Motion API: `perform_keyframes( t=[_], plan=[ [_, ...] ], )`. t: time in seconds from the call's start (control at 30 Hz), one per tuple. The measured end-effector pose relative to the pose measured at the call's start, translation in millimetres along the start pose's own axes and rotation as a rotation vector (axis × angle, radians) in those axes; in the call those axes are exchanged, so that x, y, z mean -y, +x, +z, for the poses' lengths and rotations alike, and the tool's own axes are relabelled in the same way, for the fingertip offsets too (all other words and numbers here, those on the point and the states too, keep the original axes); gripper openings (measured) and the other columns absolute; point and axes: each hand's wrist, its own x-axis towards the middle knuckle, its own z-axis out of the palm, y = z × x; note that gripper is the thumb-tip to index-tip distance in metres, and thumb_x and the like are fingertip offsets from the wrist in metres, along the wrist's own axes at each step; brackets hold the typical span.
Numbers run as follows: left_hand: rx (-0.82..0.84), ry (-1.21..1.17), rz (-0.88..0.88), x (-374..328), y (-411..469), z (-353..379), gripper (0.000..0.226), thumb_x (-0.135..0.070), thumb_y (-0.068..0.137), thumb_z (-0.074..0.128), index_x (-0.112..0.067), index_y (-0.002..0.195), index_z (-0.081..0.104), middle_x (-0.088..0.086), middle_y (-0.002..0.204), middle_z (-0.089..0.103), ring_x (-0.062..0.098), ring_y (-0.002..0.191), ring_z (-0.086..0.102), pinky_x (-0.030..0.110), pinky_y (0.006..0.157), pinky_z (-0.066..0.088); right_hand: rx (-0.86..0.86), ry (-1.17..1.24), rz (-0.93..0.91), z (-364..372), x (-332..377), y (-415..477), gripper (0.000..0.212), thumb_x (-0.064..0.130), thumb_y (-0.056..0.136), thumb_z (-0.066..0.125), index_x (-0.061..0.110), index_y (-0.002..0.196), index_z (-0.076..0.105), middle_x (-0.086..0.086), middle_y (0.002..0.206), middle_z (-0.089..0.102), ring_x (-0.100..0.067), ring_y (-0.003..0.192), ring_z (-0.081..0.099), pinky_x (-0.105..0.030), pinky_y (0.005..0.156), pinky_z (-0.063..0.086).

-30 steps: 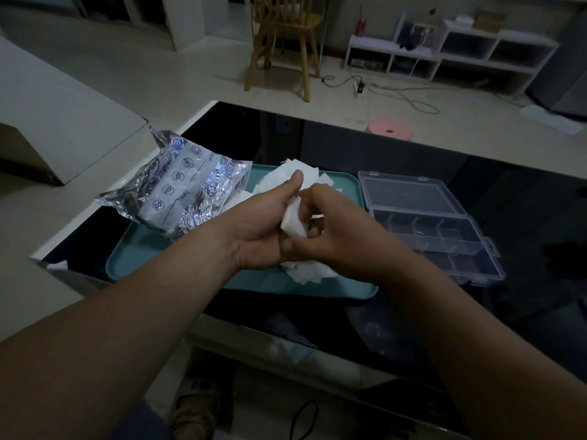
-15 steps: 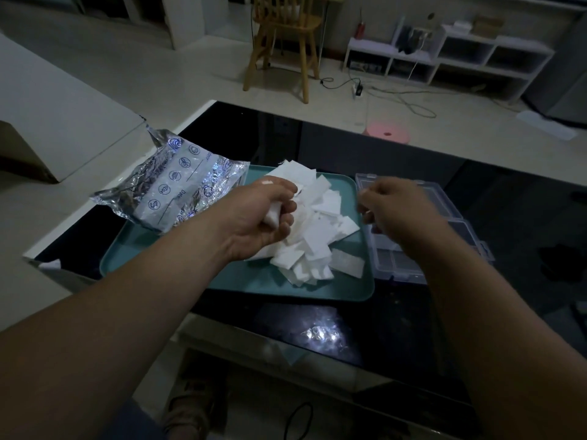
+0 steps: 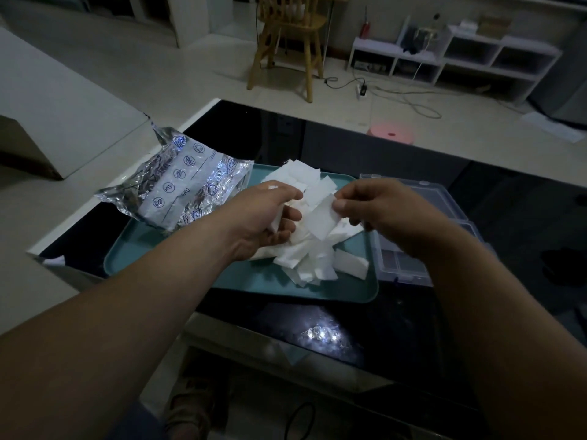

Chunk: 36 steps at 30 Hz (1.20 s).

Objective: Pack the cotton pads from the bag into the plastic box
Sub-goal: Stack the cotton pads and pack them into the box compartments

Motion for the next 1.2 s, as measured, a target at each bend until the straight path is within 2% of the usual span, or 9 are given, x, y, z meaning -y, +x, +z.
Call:
perform_keyframes(
  t=[0.13,0.23,0.43,0.6,0.7,0.8,0.9,1.03,1.2],
  plan=[
    [0.201,-0.019,-0.05,-3.8,-11.9,5.3,0.038,-0.05,0.103,0.052,-0.016,0.11,0.07,0.011,0.095,0.07,0.024,0.077,0.07,0.03,0.059,0.06,0.089,0.041,-0.126,7.8,9.6,1.2,0.011,0.017,0.1,0.066,0.015,0.098,0.077,0.004,0.084,0.075,-0.003,0.071,0.062,-0.017,0.065,0.049],
    [0.31,-0.063,-0.078,-2.3,-15.2,8.8,0.048,-0.059,0.098,0.052,-0.018,0.112,0.071,0.011,0.093,0.069,0.02,0.071,0.065,0.027,0.056,0.058,-0.027,0.021,-0.158,26.9,14.1,10.0,0.006,0.018,0.097,0.071,0.015,0.097,0.076,0.0,0.087,0.076,-0.013,0.077,0.07,-0.025,0.07,0.056],
    [-0.011,-0.209,-0.032,-5.6,1.0,-7.3,0.012,-0.03,0.102,0.061,-0.027,0.113,0.063,0.004,0.082,0.052,0.016,0.061,0.052,0.02,0.041,0.044,-0.321,-0.048,-0.099,26.6,9.7,19.6,0.008,0.029,0.099,0.068,0.022,0.097,0.068,0.003,0.094,0.071,-0.015,0.085,0.068,-0.033,0.077,0.058],
    [-0.123,-0.251,-0.023,-4.7,9.2,-14.0,0.008,-0.024,0.099,0.061,-0.02,0.094,0.057,0.006,0.088,0.046,0.015,0.062,0.042,0.016,0.037,0.032,0.114,-0.462,-0.162,31.0,3.9,1.5,0.041,0.047,0.085,0.081,0.035,0.119,0.062,0.012,0.106,0.061,-0.007,0.094,0.061,-0.025,0.077,0.05],
    [-0.116,-0.223,-0.023,-5.3,8.4,-11.8,0.009,-0.023,0.098,0.062,-0.015,0.103,0.061,0.007,0.087,0.053,0.016,0.061,0.044,0.017,0.04,0.034,0.134,-0.733,-0.269,57.2,-5.5,-1.5,0.05,0.051,0.079,0.082,0.04,0.121,0.059,0.008,0.114,0.053,-0.014,0.103,0.051,-0.034,0.087,0.047],
    [-0.113,-0.19,-0.015,-5.7,5.7,-10.2,0.016,-0.023,0.096,0.063,-0.015,0.11,0.064,0.007,0.088,0.058,0.016,0.059,0.048,0.02,0.041,0.038,0.07,-0.829,-0.328,68.1,-10.0,3.9,0.029,0.05,0.089,0.072,0.036,0.114,0.066,0.002,0.112,0.054,-0.021,0.106,0.049,-0.038,0.089,0.044],
    [-0.103,-0.168,0.004,-6.1,3.4,-12.6,0.017,-0.022,0.098,0.061,-0.016,0.113,0.064,0.007,0.088,0.058,0.015,0.058,0.049,0.02,0.043,0.04,-0.031,-0.687,-0.356,60.5,-7.5,8.7,0.014,0.043,0.096,0.068,0.032,0.102,0.073,0.005,0.099,0.059,-0.018,0.096,0.053,-0.039,0.084,0.049],
    [-0.117,-0.15,0.058,-5.7,5.4,-16.0,0.02,-0.026,0.101,0.058,-0.02,0.116,0.069,0.004,0.089,0.061,0.014,0.063,0.052,0.02,0.048,0.044,-0.178,-0.174,-0.236,40.6,-1.0,8.6,0.01,0.03,0.099,0.07,0.022,0.096,0.075,0.007,0.082,0.069,0.001,0.068,0.059,-0.023,0.063,0.051],
    [0.057,-0.25,0.004,-2.8,1.8,-5.9,0.025,-0.045,0.102,0.056,-0.024,0.106,0.069,0.008,0.1,0.064,0.017,0.069,0.058,0.024,0.052,0.045,-0.127,0.465,0.047,37.8,-4.1,12.8,0.012,0.023,0.094,0.075,0.014,0.088,0.072,0.003,0.071,0.067,-0.012,0.064,0.054,-0.03,0.063,0.04]
  ],
)
